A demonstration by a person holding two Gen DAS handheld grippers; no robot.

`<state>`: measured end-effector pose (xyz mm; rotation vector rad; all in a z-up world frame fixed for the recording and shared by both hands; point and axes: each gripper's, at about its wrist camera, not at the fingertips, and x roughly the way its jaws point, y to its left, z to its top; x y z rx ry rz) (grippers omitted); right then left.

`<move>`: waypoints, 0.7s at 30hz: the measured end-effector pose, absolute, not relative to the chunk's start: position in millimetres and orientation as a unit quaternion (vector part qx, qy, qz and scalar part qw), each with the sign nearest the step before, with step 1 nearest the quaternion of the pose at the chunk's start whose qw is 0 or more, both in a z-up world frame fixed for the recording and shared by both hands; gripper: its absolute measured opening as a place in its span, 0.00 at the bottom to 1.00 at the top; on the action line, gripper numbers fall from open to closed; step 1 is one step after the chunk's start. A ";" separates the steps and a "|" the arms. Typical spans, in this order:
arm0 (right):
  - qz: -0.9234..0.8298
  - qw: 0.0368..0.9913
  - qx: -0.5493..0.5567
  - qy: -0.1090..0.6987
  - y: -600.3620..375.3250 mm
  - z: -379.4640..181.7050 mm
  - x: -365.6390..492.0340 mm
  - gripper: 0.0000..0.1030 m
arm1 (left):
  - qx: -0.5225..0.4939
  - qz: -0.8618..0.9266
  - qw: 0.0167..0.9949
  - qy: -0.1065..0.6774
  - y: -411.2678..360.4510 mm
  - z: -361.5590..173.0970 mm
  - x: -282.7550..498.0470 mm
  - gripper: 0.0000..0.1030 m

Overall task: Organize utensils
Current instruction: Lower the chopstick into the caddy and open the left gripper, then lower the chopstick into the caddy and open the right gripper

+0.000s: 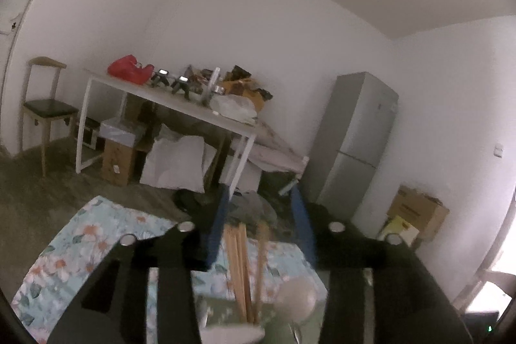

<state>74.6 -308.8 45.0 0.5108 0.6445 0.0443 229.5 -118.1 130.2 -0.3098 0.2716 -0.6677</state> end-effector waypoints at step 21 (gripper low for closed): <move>0.072 0.987 0.140 0.042 -289.0 230.3 96.6 0.04 | -0.051 -0.308 0.912 0.265 -37.0 33.3 129.8 0.89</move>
